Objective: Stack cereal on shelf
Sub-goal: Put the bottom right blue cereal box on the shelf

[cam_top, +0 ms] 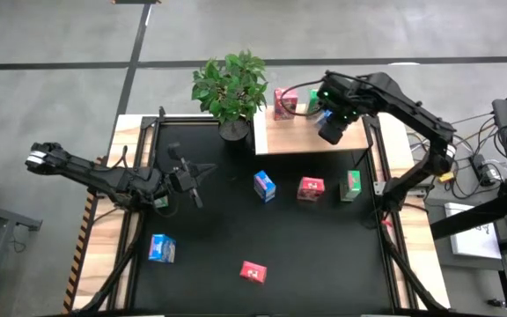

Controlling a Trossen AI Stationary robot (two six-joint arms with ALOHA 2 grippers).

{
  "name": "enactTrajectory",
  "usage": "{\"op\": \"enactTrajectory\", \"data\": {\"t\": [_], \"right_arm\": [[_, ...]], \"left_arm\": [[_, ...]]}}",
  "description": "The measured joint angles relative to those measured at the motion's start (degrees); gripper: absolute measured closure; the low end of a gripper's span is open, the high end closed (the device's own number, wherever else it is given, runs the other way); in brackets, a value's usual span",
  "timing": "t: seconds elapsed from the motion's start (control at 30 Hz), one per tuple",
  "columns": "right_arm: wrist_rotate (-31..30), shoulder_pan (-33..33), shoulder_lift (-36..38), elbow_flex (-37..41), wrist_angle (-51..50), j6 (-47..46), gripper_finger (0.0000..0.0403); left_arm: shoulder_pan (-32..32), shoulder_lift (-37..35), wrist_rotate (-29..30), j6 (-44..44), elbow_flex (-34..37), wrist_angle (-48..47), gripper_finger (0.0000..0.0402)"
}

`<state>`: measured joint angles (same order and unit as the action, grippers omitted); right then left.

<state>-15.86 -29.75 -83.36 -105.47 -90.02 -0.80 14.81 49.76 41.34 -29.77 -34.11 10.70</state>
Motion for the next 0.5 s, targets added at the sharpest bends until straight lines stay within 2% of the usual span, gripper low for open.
{"op": "enactTrajectory", "data": {"t": [0.5], "right_arm": [[-0.5,-1.6,-3.4,0.1,0.0,1.8,0.0201]], "left_arm": [[0.0,0.0,0.0,0.3,0.0,0.0,0.0402]]}}
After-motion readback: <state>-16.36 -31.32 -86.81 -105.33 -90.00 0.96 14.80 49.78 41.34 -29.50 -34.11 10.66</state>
